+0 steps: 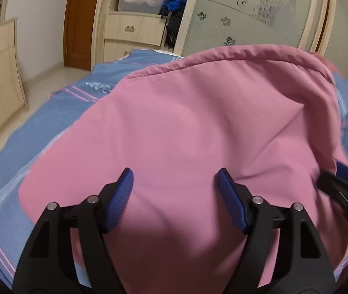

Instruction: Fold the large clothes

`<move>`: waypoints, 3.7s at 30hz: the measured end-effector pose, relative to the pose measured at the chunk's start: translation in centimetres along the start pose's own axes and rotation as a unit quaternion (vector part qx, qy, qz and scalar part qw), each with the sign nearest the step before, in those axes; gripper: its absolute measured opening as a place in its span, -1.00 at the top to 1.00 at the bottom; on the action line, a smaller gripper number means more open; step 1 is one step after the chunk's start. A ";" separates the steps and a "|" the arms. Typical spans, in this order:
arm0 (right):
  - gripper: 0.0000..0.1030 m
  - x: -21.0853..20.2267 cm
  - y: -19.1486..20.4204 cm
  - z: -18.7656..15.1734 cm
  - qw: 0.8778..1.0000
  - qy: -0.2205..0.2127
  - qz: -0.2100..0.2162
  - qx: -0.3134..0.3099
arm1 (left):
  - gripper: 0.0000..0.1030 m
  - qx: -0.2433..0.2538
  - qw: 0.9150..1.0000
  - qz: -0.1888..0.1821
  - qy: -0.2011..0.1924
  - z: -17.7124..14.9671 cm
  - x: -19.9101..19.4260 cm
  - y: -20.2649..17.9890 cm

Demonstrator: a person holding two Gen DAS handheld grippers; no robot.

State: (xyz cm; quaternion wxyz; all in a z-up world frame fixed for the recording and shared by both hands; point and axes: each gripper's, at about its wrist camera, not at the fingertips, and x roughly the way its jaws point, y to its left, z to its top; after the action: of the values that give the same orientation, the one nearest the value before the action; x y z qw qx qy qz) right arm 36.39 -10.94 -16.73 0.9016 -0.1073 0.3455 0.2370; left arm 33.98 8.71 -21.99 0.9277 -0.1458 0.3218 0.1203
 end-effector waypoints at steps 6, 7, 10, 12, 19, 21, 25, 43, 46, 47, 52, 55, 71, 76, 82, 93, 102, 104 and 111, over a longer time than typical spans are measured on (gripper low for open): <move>-0.14 9.9 -8.3 1.1 0.991 0.031 -0.044 0.126 | -0.40 0.008 1.000 0.017 -0.021 2.3 0.4 0.9; -0.14 10.0 -8.9 0.9 0.988 0.025 -0.045 0.145 | -0.40 0.016 0.999 0.026 -0.023 2.1 0.2 0.7; -0.15 9.6 -9.2 0.2 0.987 0.028 -0.035 0.151 | -0.45 0.024 0.999 0.036 0.002 1.8 0.7 0.5; -0.14 8.4 -9.2 0.2 0.988 0.028 -0.032 0.148 | -0.46 0.021 0.999 0.042 0.004 1.7 0.4 0.7; -0.22 6.3 -14.8 -1.8 0.955 0.060 -0.237 0.171 | -0.61 -0.002 0.999 -0.015 -0.037 1.2 -1.9 0.6; -0.27 7.9 -17.1 -4.0 0.954 0.078 -0.206 0.203 | -0.61 0.022 0.999 -0.024 -0.031 0.4 -1.5 -0.5; -0.38 8.7 -16.5 -3.7 0.948 0.097 -0.243 0.182 | -0.61 0.065 0.997 0.008 -0.039 0.0 -1.5 -1.9; -0.95 12.5 -8.3 1.2 0.980 0.063 -0.093 0.161 | -0.69 0.058 0.998 -0.010 -0.012 0.1 -0.3 -1.1; -0.94 10.5 -8.5 1.3 0.982 0.053 -0.087 0.159 | -0.71 0.047 0.999 -0.016 -0.019 0.2 -0.6 -0.9; -0.92 8.8 -8.4 1.1 0.983 0.038 -0.082 0.160 | -0.73 0.033 0.999 -0.030 -0.019 0.3 -0.8 -0.5; -0.93 3.2 -12.4 -4.2 0.966 0.029 -0.190 0.170 | -0.77 -0.005 1.000 -0.029 -0.005 0.6 -0.3 1.6; -0.97 3.6 -16.6 -8.5 0.964 0.050 -0.126 0.229 | -0.77 0.008 1.000 -0.014 -0.002 0.3 0.2 1.6; -0.67 6.8 -5.4 4.8 0.989 0.012 -0.054 0.140 | -0.77 -0.029 0.999 -0.024 -0.016 0.4 -1.4 2.7; -0.81 13.2 -5.1 4.6 0.986 0.057 -0.094 0.123 | -0.77 -0.012 1.000 -0.019 -0.002 0.1 -1.0 2.7; -0.85 6.4 -4.2 3.1 0.984 -0.009 -0.091 0.154 | -0.77 -0.020 0.996 -0.062 -0.054 0.6 -5.2 2.4; -0.97 -17.3 -0.9 -9.7 0.946 -0.133 -0.206 0.210 | -0.94 0.083 0.981 -0.091 -0.151 -3.4 -20.6 -2.2; -0.97 -29.0 3.6 -11.5 0.938 -0.183 -0.235 0.174 | -0.96 0.133 0.964 -0.086 -0.215 -7.0 -34.9 -5.4; -0.97 -31.2 5.1 -11.6 0.939 -0.196 -0.236 0.156 | -0.96 0.131 0.960 -0.082 -0.232 -7.7 -37.5 -5.3; -0.97 -36.3 8.3 -12.9 0.935 -0.208 -0.244 0.151 | -0.96 0.114 0.959 -0.081 -0.245 -9.4 -44.2 -5.1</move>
State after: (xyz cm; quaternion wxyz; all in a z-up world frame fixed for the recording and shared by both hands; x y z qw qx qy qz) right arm 1.27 -21.22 -2.02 0.9891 0.0007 0.1448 -0.0280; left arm -3.50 -5.01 -0.13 0.9953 -0.0306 0.0829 0.0394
